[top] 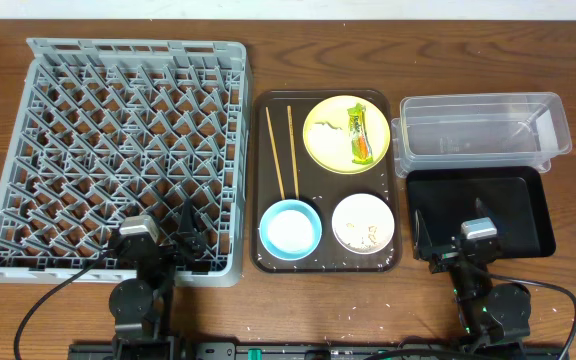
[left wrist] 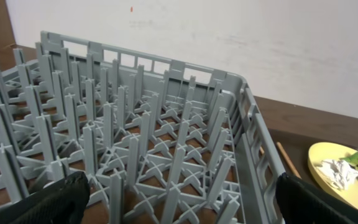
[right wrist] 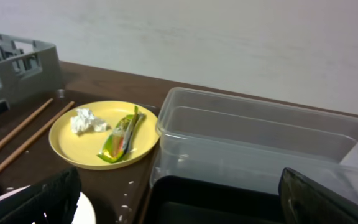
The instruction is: Sort waste into correct bins and load items into the dishwasher
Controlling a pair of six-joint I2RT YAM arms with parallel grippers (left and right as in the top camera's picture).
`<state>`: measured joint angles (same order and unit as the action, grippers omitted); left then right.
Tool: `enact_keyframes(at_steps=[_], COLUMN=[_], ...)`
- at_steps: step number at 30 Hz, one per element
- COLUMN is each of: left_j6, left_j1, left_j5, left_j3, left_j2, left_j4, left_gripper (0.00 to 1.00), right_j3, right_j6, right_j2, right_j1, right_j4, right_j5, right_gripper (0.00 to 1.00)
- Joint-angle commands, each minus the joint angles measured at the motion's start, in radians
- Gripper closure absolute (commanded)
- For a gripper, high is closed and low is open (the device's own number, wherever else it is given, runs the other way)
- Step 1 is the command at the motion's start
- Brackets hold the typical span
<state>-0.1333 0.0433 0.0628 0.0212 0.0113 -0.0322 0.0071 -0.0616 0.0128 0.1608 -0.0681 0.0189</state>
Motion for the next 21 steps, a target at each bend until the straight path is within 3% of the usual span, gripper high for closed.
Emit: enact_keyframes(at_steps=[1, 5, 10, 14, 21], left_j6=[-0.002, -0.002, -0.002, -0.002, -0.002], left_j1=[-0.003, -0.003, -0.003, -0.003, -0.003], left_j5=[0.064, 0.065, 0.083, 0.209, 0.264], left_j3=[-0.016, -0.016, -0.016, -0.016, 0.070], left_j2=[-0.007, -0.007, -0.007, -0.007, -0.005], left_j4=[-0.030, -0.027, -0.026, -0.003, 0.007], left_gripper=[0.04, 0.04, 0.03, 0.04, 0.03], right_j3=[-0.002, -0.002, -0.002, -0.002, 0.071], right_j6=[0.108, 0.265, 0.267, 0.267, 0.267], right_j2=[-0.004, -0.003, -0.002, -0.002, 0.005], right_j1=[-0.011, -0.011, -0.011, -0.011, -0.011], right_j4=[-0.003, -0.003, -0.003, -0.002, -0.026], right_j5=[0.023, 0.024, 0.019, 0.035, 0.203], right_gripper=[0.01, 0.01, 0.01, 0.01, 0.01])
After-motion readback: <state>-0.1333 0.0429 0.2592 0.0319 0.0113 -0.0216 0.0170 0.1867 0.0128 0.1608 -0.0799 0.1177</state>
